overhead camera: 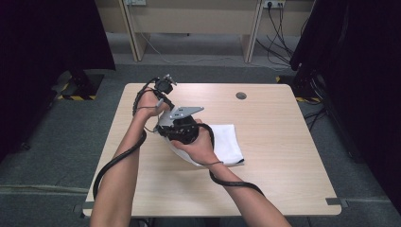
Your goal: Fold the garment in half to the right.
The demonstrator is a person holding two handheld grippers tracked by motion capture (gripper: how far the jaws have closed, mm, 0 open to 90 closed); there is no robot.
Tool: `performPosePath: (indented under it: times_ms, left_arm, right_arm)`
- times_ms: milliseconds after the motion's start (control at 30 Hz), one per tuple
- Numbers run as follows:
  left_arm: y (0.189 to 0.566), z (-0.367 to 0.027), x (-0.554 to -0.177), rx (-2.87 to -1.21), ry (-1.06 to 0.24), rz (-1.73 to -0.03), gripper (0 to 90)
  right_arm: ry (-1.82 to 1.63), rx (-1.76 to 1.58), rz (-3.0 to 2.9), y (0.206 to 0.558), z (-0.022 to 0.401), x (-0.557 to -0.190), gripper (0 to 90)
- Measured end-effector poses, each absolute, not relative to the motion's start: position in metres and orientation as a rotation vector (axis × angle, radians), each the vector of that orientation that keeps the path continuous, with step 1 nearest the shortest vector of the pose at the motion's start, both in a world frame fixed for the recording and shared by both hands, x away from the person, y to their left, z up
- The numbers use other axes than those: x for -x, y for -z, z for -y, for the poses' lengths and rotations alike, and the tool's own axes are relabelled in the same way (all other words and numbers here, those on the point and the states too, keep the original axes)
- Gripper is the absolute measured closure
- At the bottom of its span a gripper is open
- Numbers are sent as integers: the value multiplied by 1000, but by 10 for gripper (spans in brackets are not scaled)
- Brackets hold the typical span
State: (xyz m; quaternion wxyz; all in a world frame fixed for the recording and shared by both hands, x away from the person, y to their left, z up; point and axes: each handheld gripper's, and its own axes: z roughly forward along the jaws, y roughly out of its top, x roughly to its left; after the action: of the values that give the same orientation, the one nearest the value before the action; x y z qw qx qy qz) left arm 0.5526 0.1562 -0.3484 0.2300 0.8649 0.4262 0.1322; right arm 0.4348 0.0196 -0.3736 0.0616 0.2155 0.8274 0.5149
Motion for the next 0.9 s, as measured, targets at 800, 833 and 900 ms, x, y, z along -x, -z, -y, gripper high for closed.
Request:
performPosePath:
  times_ms: [800, 833, 900]
  left_arm:
    - [335, -166, -554, -2391, -389, -1193, 854]
    - [334, -166, -554, -2393, -391, -1192, 854]
    - [333, -166, -554, -2390, -394, -1196, 854]
  right_arm:
    - [-1579, -640, -2483, 361, -32, -436, 854]
    - [-1576, -638, -2484, 361, -33, -436, 854]
    - [-1579, -640, -2483, 361, -33, -436, 854]
